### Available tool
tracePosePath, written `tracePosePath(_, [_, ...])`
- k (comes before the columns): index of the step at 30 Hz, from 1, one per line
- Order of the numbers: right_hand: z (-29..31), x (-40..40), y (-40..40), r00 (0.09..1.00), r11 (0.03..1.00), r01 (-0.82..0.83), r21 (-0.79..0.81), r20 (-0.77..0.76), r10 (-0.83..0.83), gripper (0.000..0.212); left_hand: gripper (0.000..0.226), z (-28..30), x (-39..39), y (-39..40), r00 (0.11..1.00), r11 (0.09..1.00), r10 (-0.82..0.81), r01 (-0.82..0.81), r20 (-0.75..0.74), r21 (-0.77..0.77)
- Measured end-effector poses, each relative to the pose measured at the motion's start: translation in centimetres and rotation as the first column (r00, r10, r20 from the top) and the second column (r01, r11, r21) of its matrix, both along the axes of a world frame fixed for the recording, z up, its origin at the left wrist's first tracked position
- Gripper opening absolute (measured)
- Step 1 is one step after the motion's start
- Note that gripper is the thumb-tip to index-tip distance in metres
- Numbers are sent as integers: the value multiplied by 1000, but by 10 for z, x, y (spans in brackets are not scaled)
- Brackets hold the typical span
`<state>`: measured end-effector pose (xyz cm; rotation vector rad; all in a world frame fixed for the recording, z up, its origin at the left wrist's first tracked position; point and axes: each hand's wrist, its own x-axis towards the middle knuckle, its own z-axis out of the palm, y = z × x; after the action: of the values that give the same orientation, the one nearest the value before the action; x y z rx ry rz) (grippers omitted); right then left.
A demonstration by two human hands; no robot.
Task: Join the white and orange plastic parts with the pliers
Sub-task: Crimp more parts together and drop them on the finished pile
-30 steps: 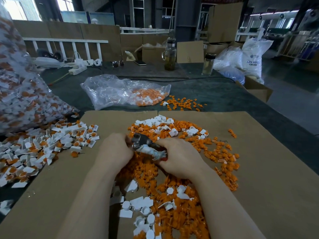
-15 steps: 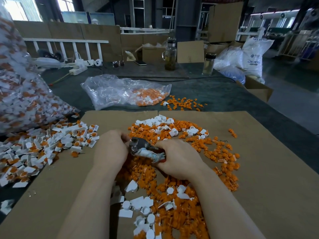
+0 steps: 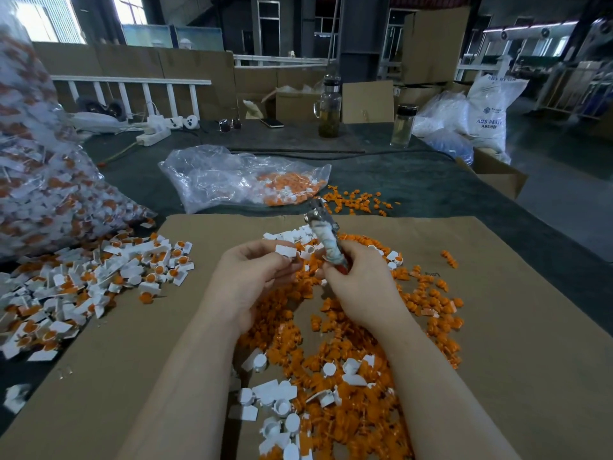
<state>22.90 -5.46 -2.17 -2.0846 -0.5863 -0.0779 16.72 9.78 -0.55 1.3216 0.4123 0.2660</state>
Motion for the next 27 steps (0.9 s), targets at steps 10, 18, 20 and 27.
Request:
tracePosePath(10, [2, -2, 0, 998, 965, 60, 253, -49, -50, 9, 24, 3, 0, -7, 993, 988, -106, 111, 53, -103])
tracePosePath(18, [2, -2, -1, 996, 968, 92, 233, -26, -88, 14, 22, 1, 1, -11, 999, 994, 7, -11, -41, -107])
tracePosePath(20, [3, -2, 0, 995, 969, 99, 228, -21, -97, 20, 20, 1, 1, -13, 999, 990, 5, -10, -36, -140])
tracePosePath(27, [4, -4, 2, 997, 969, 80, 235, -6, -81, 10, 8, 1, 2, -19, 999, 987, -32, 28, -20, -155])
